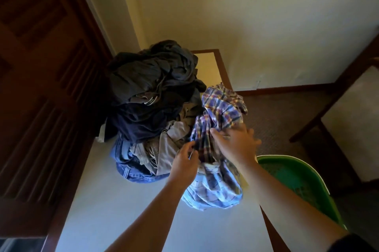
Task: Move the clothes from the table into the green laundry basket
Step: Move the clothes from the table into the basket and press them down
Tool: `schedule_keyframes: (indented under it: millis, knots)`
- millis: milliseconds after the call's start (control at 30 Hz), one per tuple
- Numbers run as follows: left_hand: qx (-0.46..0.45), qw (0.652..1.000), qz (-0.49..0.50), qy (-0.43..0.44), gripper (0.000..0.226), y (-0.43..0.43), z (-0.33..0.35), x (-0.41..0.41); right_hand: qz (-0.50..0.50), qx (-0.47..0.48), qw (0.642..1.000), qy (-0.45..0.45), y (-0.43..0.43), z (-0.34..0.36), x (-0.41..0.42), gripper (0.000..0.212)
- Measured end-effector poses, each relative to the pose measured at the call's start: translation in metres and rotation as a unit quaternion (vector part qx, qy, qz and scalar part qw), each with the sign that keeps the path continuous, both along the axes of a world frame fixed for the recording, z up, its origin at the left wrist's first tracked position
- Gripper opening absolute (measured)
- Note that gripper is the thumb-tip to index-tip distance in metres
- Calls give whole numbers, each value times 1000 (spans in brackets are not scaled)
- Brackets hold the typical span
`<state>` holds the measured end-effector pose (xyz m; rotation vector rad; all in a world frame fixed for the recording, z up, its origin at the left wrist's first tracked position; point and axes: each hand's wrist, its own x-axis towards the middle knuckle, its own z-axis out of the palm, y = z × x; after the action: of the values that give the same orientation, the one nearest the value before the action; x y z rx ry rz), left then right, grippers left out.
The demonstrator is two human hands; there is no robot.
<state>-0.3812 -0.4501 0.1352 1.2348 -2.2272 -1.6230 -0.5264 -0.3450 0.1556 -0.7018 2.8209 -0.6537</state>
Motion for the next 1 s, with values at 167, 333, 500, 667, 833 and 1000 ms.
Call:
schedule_keyframes:
  millis: [167, 333, 500, 667, 833, 1000]
  knots:
    - [-11, 1000, -24, -8, 41, -16, -1, -4, 92, -89, 991, -38, -50, -15, -33, 86]
    - [-11, 998, -60, -19, 48, -26, 1, -6, 62, -17, 989, -134, -79, -37, -49, 144]
    - [2, 993, -116, -37, 79, -16, -14, 4, 55, 137, 976, -158, -64, -37, -58, 44]
    - [-28, 982, -156, -99, 142, 13, -29, 10, -9, -44, 992, -117, -23, -15, -46, 38]
    - [-147, 952, -181, -197, 161, 44, -43, 14, -134, -293, 887, -331, 20, 4, -45, 27]
    - [-187, 878, -267, -350, 161, 68, -47, 17, -151, -380, 832, -375, 60, 10, -38, 11]
